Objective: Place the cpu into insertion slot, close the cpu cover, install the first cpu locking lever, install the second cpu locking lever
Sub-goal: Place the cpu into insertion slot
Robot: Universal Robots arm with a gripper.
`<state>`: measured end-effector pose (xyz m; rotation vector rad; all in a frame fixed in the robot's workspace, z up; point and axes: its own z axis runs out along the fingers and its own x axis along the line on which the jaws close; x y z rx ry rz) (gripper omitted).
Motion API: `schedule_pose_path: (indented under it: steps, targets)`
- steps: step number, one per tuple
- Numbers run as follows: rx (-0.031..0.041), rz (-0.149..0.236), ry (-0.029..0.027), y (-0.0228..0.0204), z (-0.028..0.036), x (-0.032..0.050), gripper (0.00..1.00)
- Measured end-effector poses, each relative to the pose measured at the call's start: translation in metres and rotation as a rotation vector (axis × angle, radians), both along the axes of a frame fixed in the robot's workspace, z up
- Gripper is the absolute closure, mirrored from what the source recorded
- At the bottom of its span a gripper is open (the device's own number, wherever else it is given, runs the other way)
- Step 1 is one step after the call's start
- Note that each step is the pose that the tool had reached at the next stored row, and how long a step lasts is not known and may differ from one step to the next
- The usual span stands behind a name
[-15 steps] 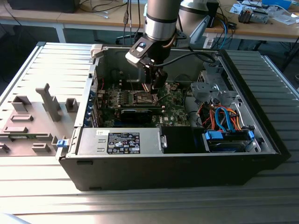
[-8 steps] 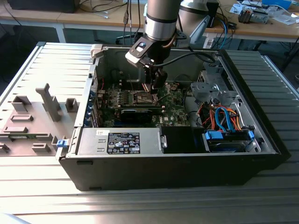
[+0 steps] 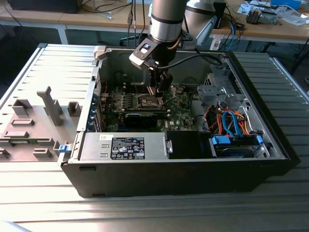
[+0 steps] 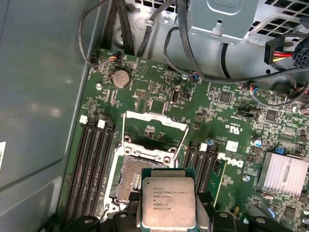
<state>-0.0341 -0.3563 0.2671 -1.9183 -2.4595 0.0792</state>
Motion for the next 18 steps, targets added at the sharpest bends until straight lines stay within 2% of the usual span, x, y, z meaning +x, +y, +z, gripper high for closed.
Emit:
schedule_pose_path:
  steps: [18]
  targets:
    - [0.0000, -0.028, 0.0000, 0.0000, 0.0000, 0.0000, 0.46]
